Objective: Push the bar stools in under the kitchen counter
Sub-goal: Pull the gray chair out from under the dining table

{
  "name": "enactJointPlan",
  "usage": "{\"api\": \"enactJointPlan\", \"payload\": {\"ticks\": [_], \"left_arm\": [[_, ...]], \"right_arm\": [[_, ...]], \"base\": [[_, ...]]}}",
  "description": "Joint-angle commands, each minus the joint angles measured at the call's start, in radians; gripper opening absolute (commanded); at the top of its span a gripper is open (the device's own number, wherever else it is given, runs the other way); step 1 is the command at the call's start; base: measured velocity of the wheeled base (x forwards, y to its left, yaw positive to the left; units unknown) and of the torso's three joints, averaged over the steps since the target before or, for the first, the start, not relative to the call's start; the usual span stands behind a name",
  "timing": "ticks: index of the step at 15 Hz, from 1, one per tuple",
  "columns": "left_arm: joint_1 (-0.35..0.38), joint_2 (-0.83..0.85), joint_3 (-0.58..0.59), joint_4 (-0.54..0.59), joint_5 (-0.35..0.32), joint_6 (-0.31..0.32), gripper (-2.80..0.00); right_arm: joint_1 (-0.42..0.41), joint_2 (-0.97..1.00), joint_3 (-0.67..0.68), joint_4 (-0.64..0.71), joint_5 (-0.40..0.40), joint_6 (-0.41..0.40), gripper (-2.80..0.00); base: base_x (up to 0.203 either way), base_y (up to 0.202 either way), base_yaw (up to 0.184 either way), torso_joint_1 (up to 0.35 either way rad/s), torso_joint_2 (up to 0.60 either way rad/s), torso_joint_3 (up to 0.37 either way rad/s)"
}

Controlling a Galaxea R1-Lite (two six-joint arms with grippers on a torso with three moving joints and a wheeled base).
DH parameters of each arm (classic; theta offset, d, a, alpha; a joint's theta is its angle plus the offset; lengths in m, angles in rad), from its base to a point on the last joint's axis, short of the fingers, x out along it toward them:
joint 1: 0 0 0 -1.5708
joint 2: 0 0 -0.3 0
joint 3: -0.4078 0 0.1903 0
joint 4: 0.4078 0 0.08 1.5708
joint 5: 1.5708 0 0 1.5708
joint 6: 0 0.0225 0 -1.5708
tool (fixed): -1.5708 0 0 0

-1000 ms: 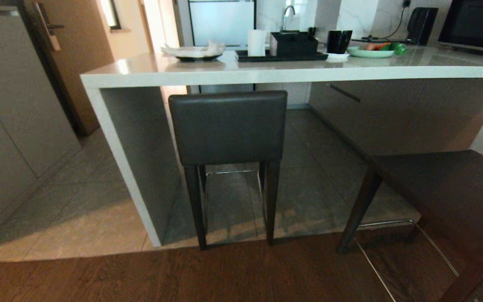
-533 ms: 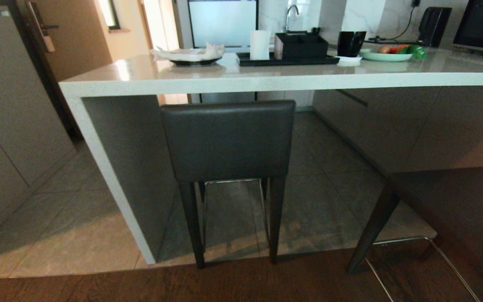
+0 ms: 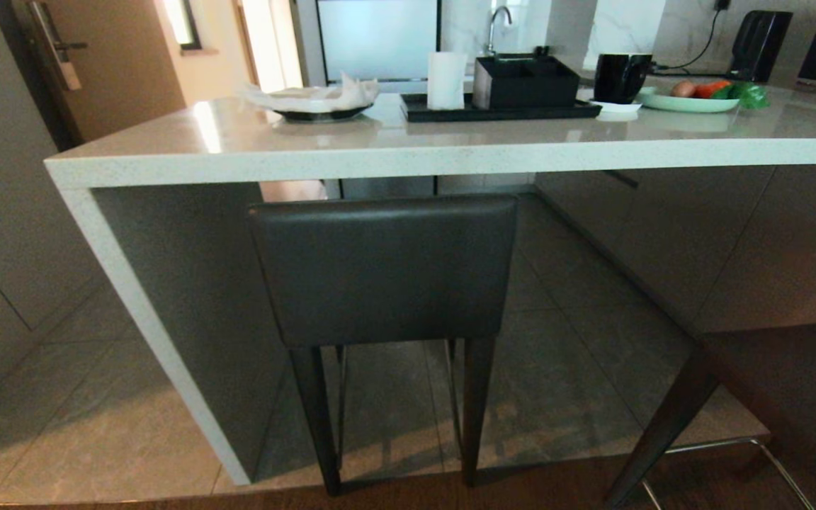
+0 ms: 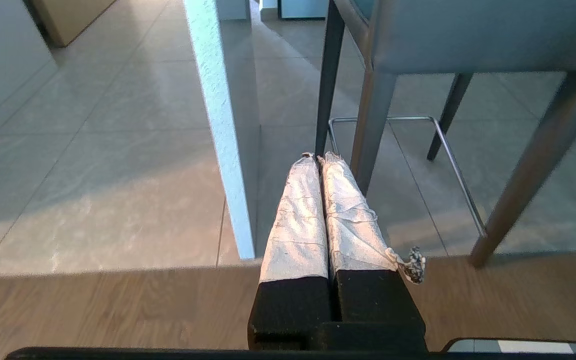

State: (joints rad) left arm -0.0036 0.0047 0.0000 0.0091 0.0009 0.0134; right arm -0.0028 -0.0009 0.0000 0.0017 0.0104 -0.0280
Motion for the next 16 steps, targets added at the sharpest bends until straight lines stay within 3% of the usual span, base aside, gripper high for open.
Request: {"api": "enactJointPlan", "payload": {"ticks": [1,9,16], "left_arm": [[0.001,0.001,0.000,0.000,0.001,0.000,-2.80],[0.001,0.001,0.000,0.000,0.001,0.000,-2.80],[0.002,0.001,0.000,0.000,0.001,0.000,-2.80]], "right_arm": [[0.000,-0.001,0.000,0.000,0.000,-0.001,-2.80],[0.000,-0.001,0.000,0.001,0.000,0.000,-2.80],[0.000,-0.001,0.000,0.001,0.000,0.000,-2.80]], "base": [[0.198,0.000,0.004,-0.004,0.01,-0.001],[0.182,0.000,0.001,0.005,0.00,0.000],[0.000,0.000,0.000,0.000,0.00,0.000]]}}
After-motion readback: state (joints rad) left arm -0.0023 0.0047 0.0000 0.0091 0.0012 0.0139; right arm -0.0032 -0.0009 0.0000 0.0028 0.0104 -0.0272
